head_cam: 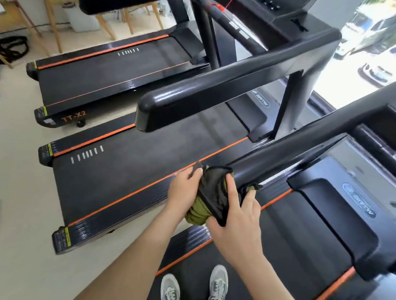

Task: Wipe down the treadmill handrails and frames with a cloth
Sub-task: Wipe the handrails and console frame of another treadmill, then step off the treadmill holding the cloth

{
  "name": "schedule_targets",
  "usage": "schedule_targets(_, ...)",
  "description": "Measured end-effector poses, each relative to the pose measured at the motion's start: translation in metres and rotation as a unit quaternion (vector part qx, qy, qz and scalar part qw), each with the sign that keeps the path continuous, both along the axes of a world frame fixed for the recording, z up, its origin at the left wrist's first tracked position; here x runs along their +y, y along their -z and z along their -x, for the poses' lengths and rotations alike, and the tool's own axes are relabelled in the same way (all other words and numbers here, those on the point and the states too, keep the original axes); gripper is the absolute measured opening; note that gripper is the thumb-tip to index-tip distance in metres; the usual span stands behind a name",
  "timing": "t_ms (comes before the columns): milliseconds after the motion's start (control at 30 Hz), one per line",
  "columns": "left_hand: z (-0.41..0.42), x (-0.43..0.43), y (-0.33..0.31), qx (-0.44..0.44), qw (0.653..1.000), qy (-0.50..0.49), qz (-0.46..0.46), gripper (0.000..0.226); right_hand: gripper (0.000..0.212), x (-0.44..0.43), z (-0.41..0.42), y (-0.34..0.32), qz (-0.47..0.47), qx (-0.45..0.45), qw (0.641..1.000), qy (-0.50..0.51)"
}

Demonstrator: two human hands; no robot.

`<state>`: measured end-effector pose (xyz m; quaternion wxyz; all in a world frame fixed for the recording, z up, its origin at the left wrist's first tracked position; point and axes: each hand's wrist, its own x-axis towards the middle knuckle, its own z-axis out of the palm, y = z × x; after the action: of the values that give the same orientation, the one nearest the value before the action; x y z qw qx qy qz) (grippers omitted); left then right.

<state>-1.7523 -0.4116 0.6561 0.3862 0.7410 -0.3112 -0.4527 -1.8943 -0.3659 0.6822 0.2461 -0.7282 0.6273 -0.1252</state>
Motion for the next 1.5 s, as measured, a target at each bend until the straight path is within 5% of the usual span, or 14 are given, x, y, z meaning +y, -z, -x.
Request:
schedule_targets(267, 0.042, 0.038, -0.044, -0.242, 0.941, 0.037, 0.232, 0.018, 0.105, -0.09, 0.047, -0.034, -0.132, 0.004, 0.991, -0.037)
schedule_targets(333, 0.045, 0.036, -0.056, -0.202, 0.947, 0.045, 0.244, 0.018, 0.102, -0.102, 0.054, -0.042, -0.144, 0.05, 0.984, -0.092)
schedule_targets(433, 0.037, 0.031, -0.083, 0.05, 0.973, -0.08, 0.209, 0.016, 0.076, -0.112, 0.06, -0.065, -0.248, 0.032, 0.944, -0.215)
schedule_targets(567, 0.015, 0.035, -0.127, 0.254, 0.903, -0.235, 0.253, 0.021, 0.015, -0.114, 0.048, -0.092, -0.34, -0.03, 0.873, -0.35)
schedule_targets(700, -0.009, 0.048, -0.155, 0.276, 0.871, -0.27, 0.305, 0.021, 0.03, -0.094, 0.003, -0.09, -0.358, -0.31, 0.819, -0.324)
schedule_targets(767, -0.02, 0.053, -0.162, 0.264, 0.86, -0.3, 0.316, 0.021, 0.057, -0.072, -0.024, -0.085, -0.408, -0.297, 0.786, -0.358)
schedule_targets(933, -0.071, 0.071, -0.179, 0.25, 0.817, -0.376, 0.359, 0.017, 0.027, -0.019, -0.096, -0.066, -0.253, -0.252, 0.868, -0.346)
schedule_targets(1033, -0.119, 0.095, -0.183, 0.192, 0.861, -0.339, 0.328, 0.009, 0.023, -0.009, -0.137, -0.07, -0.288, -0.334, 0.86, -0.255)
schedule_targets(1133, -0.169, 0.132, -0.16, 0.054, 0.932, -0.332, 0.137, 0.014, 0.034, -0.012, -0.183, -0.079, -0.476, -0.479, 0.727, -0.123)
schedule_targets(1167, -0.18, 0.144, -0.147, 0.066, 0.94, -0.326, 0.083, 0.022, 0.036, -0.014, -0.2, -0.082, -0.543, -0.513, 0.661, -0.072)
schedule_targets(1233, -0.191, 0.163, -0.117, 0.163, 0.945, -0.278, 0.052, 0.04, 0.042, -0.016, -0.236, -0.086, -0.611, -0.504, 0.61, -0.03)
schedule_targets(1333, -0.205, 0.174, -0.087, 0.274, 0.924, -0.246, 0.105, 0.043, 0.037, -0.005, -0.293, -0.085, -0.59, -0.434, 0.673, -0.103)
schedule_targets(1433, -0.243, 0.189, -0.077, 0.315, 0.91, -0.243, 0.118, 0.045, 0.019, 0.006, -0.349, -0.095, -0.365, -0.224, 0.835, -0.345)
schedule_targets(1500, -0.276, 0.205, -0.073, 0.314, 0.905, -0.252, 0.136, 0.044, 0.034, 0.009, -0.388, -0.106, -0.235, -0.093, 0.853, -0.457)
